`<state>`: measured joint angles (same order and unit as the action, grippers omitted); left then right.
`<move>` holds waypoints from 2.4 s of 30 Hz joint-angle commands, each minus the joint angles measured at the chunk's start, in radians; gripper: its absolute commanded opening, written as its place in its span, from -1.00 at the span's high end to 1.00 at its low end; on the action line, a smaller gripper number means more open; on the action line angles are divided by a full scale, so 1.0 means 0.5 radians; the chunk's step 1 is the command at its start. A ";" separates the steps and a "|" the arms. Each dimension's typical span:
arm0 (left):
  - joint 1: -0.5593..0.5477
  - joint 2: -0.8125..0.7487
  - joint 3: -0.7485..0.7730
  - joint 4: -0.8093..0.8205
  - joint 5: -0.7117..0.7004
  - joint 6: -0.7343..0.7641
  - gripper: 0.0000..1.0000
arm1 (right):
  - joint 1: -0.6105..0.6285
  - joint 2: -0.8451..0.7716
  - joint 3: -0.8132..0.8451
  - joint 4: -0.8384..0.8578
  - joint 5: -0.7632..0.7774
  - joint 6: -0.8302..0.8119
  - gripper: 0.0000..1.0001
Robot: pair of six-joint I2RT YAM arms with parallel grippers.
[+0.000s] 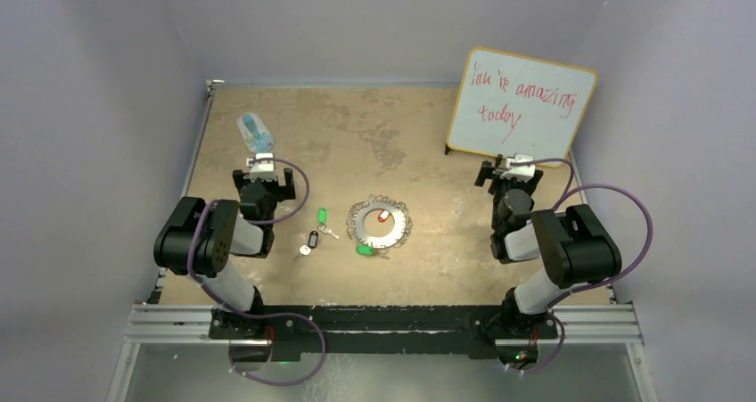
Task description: Put the keys on the keyring
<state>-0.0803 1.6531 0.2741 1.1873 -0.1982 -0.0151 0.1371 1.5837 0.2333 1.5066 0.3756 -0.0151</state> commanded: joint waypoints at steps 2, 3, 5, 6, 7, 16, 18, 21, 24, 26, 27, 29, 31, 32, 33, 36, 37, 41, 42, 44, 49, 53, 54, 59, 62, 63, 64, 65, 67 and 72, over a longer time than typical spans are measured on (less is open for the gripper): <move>0.009 0.003 0.032 0.075 -0.012 -0.029 -0.98 | -0.004 -0.004 0.015 0.089 0.020 0.014 -0.98; 0.009 0.004 0.032 0.074 -0.012 -0.029 -0.99 | -0.004 -0.004 0.015 0.089 0.021 0.015 -0.98; 0.010 0.003 0.032 0.074 -0.012 -0.029 -0.99 | -0.004 -0.004 0.020 0.082 0.019 0.014 -0.98; 0.010 0.004 0.034 0.074 -0.012 -0.030 -0.98 | -0.003 -0.004 0.021 0.082 0.018 0.012 -0.98; 0.010 0.002 0.031 0.075 -0.012 -0.028 -0.98 | -0.002 -0.004 0.017 0.088 0.022 0.011 -0.98; 0.007 -0.446 0.889 -1.676 0.215 -0.478 -0.98 | 0.034 -0.746 0.115 -0.752 0.153 0.356 -0.98; 0.010 -0.438 1.088 -1.941 0.412 -0.697 -0.99 | 0.035 -0.935 0.350 -1.473 0.133 0.788 -0.98; 0.038 -0.450 1.191 -1.985 0.875 -0.897 -0.98 | 0.031 -1.048 0.488 -1.819 -0.235 0.904 -0.98; 0.094 -0.579 1.030 -1.562 1.338 -1.183 -0.99 | 0.030 -1.105 0.518 -1.941 -0.507 0.912 -0.98; 0.147 -0.685 0.813 -1.172 1.566 -1.504 -0.98 | 0.030 -1.101 0.531 -2.001 -0.597 0.907 -0.98; 0.159 -0.733 0.723 -0.979 1.636 -1.660 -0.98 | 0.029 -1.083 0.529 -2.025 -0.677 0.948 -0.98; 0.161 -0.810 0.554 -0.677 1.691 -1.929 -0.99 | 0.031 -1.023 0.555 -2.021 -0.839 0.959 -0.98; 0.208 -0.831 0.470 -0.601 1.744 -2.090 -0.99 | 0.036 -0.941 0.583 -2.039 -1.018 1.002 -0.98; 0.208 -0.813 0.453 -0.564 1.807 -2.111 -0.99 | 0.037 -0.890 0.588 -2.016 -1.096 1.019 -0.98; 0.207 -0.785 0.439 -0.558 1.859 -2.133 -0.99 | 0.042 -0.825 0.600 -2.009 -1.185 1.026 -0.98; 0.182 -0.736 0.399 -0.640 1.899 -2.103 -0.98 | 0.115 -0.620 0.681 -2.007 -1.381 0.960 -0.95; 0.149 -0.737 0.389 -0.719 1.872 -2.050 -0.97 | 0.163 -0.555 0.722 -2.029 -1.397 0.931 -0.95; -0.220 -0.740 0.587 -1.513 1.520 -1.595 -0.83 | 0.347 -0.279 0.963 -2.253 -1.396 0.742 -0.90; -0.318 -0.721 0.634 -1.657 1.423 -1.511 -0.79 | 0.381 -0.230 1.013 -2.302 -1.389 0.719 -0.88; -0.484 -0.671 0.727 -1.915 1.236 -1.361 -0.72 | 0.442 -0.157 1.085 -2.381 -1.359 0.688 -0.85; -0.794 -0.482 0.907 -2.451 0.743 -1.154 -0.54 | 0.593 -0.044 1.161 -2.523 -1.198 0.626 -0.74; -1.000 -0.254 1.043 -2.689 0.465 -1.102 -0.44 | 0.664 0.059 1.162 -2.595 -1.183 0.619 -0.54; -1.048 -0.206 1.070 -2.710 0.414 -1.095 -0.41 | 0.674 0.081 1.157 -2.602 -1.204 0.621 -0.46; -1.189 0.017 1.189 -2.730 0.311 -1.095 -0.16 | 0.701 0.114 1.066 -2.586 -1.277 0.672 -0.14; -1.248 0.122 1.298 -2.714 0.308 -1.056 0.02 | 0.702 0.065 0.959 -2.536 -1.358 0.732 0.13; -1.258 0.156 1.333 -2.702 0.312 -1.035 0.07 | 0.701 0.042 0.910 -2.508 -1.393 0.750 0.22; -1.269 0.195 1.384 -2.697 0.318 -1.014 0.12 | 0.702 -0.001 0.863 -2.495 -1.403 0.779 0.35; -1.277 0.241 1.432 -2.692 0.328 -0.995 0.18 | 0.703 -0.033 0.813 -2.486 -1.415 0.811 0.48; -1.295 0.344 1.557 -2.685 0.344 -0.943 0.25 | 0.702 -0.108 0.711 -2.472 -1.441 0.882 0.62; -1.332 0.449 1.749 -2.669 0.308 -0.861 0.28 | 0.702 -0.393 0.516 -2.554 -1.389 1.021 0.49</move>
<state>-0.7208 1.8290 1.0798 -0.1627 -0.0296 -0.4881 0.4736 1.4815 0.5495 0.2890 -0.2890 0.4118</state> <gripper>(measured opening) 0.378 0.212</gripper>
